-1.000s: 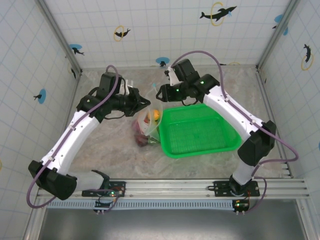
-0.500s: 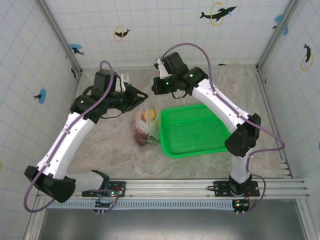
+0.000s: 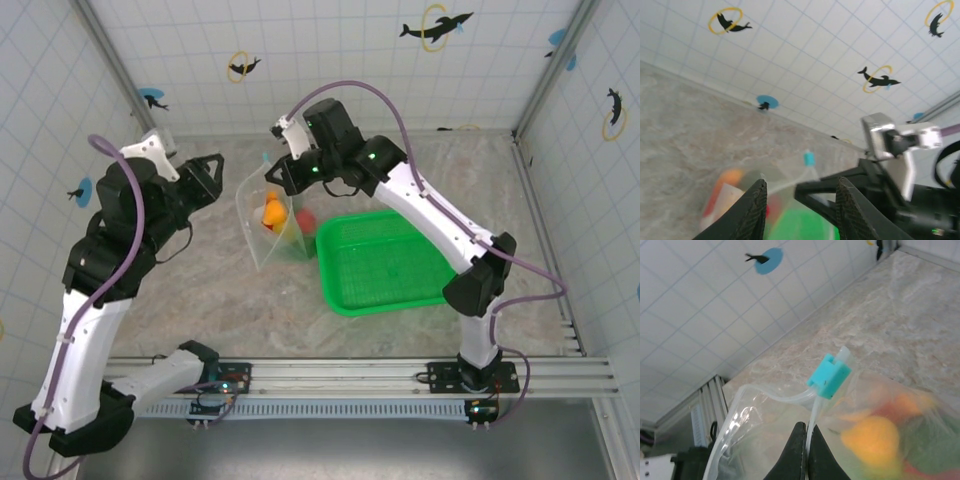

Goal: Place the food in the zip-top bag and seal the zipper

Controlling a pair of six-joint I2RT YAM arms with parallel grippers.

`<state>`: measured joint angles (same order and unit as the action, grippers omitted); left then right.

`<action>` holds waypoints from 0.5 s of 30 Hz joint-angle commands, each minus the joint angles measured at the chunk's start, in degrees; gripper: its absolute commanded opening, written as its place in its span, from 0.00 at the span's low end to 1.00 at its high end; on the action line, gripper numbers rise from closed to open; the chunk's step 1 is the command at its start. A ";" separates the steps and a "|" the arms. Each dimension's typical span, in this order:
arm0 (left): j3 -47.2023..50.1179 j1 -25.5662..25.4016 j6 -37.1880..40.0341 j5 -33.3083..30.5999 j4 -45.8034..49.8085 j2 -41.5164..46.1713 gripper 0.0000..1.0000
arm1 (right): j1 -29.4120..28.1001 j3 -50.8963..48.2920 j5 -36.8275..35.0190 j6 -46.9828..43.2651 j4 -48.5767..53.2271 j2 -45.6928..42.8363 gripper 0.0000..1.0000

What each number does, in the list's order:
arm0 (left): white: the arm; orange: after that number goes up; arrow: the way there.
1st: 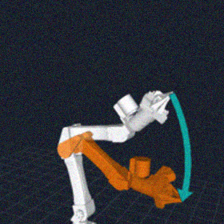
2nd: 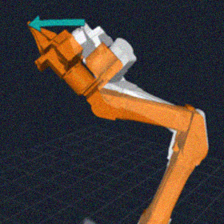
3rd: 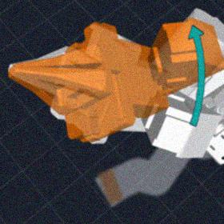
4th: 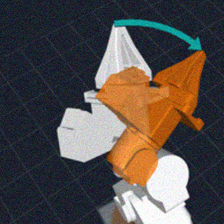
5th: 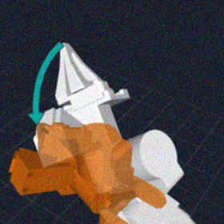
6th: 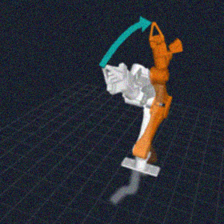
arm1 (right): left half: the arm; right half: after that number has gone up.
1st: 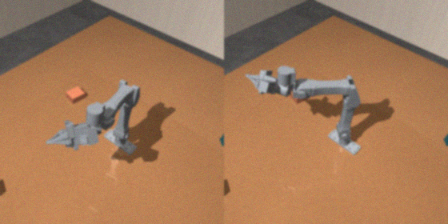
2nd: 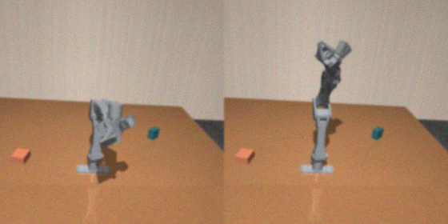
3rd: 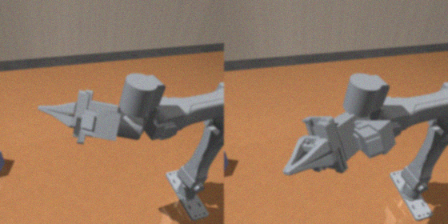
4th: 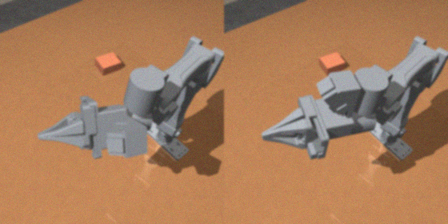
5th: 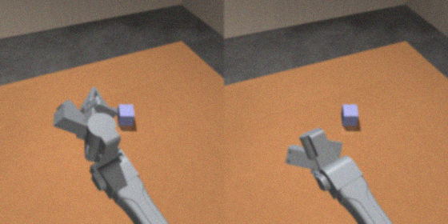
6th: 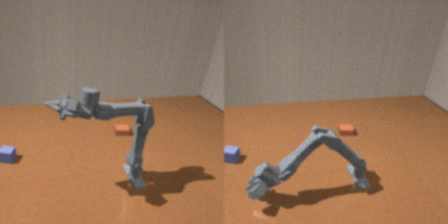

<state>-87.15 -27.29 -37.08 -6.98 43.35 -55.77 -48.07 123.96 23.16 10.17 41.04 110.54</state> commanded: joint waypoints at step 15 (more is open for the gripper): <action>18.77 0.28 29.52 23.19 -7.91 6.57 0.34 | -4.32 -10.41 -6.52 -32.01 3.41 -9.51 0.00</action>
<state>-71.26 -27.29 -16.38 7.51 39.20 -51.51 -52.40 118.26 17.93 -16.05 46.17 103.00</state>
